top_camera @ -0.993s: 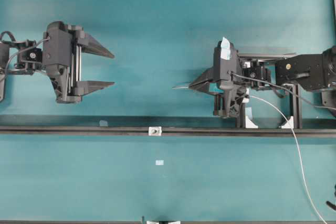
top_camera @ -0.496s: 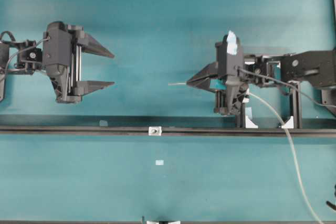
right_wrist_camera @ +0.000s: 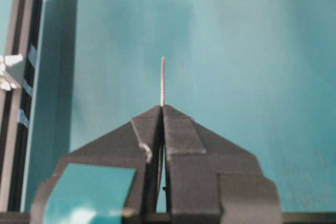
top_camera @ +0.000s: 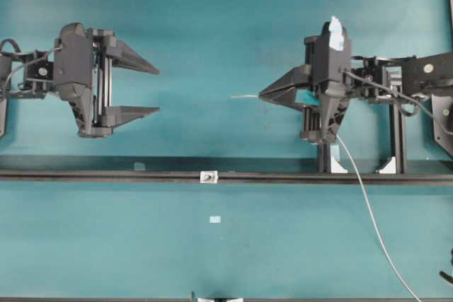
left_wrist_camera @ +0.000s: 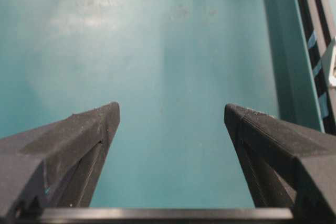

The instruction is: Insert the wire through the hole in the metal fitting marked with a red label. (retake)

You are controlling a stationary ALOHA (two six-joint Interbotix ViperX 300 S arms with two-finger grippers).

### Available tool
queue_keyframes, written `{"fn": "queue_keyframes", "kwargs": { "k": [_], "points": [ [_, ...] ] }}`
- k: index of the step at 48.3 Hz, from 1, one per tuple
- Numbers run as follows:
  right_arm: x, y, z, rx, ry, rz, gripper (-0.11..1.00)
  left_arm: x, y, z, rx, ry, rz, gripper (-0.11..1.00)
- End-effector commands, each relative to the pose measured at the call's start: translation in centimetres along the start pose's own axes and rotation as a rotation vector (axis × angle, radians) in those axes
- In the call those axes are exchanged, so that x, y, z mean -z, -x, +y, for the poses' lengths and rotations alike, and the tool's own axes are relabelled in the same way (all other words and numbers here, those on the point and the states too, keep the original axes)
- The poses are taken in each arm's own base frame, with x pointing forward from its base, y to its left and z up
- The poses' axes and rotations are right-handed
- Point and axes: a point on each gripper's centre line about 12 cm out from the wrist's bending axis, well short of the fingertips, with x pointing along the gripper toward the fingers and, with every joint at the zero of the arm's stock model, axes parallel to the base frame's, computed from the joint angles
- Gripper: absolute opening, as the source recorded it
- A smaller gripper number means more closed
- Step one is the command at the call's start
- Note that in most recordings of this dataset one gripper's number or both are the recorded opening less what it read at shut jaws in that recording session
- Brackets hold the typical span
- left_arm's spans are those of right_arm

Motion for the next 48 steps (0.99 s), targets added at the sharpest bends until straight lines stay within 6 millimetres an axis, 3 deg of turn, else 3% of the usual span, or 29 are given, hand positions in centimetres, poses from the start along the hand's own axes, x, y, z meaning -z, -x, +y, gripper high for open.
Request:
{"fn": "queue_keyframes", "kwargs": {
  "k": [1, 13, 30, 48],
  "points": [
    [-1.1, 0.7, 0.2, -0.009, 0.007, -0.042, 0.02, -1.3, 0.2, 0.0, -0.002, 0.004, -0.047, 0.67],
    [-0.4, 0.8, 0.1, -0.009, 0.000, -0.033, 0.02, -0.6, 0.3, -0.1, 0.001, 0.019, -0.046, 0.67],
    [1.0, 1.0, 2.0, -0.078, -0.016, -0.115, 0.02, 1.5, 1.1, -2.1, 0.066, 0.104, -0.133, 0.67],
    [3.7, 0.8, 4.4, -0.094, -0.016, -0.181, 0.02, 3.0, -1.5, -5.3, 0.157, 0.100, -0.186, 0.67]
  ]
}}
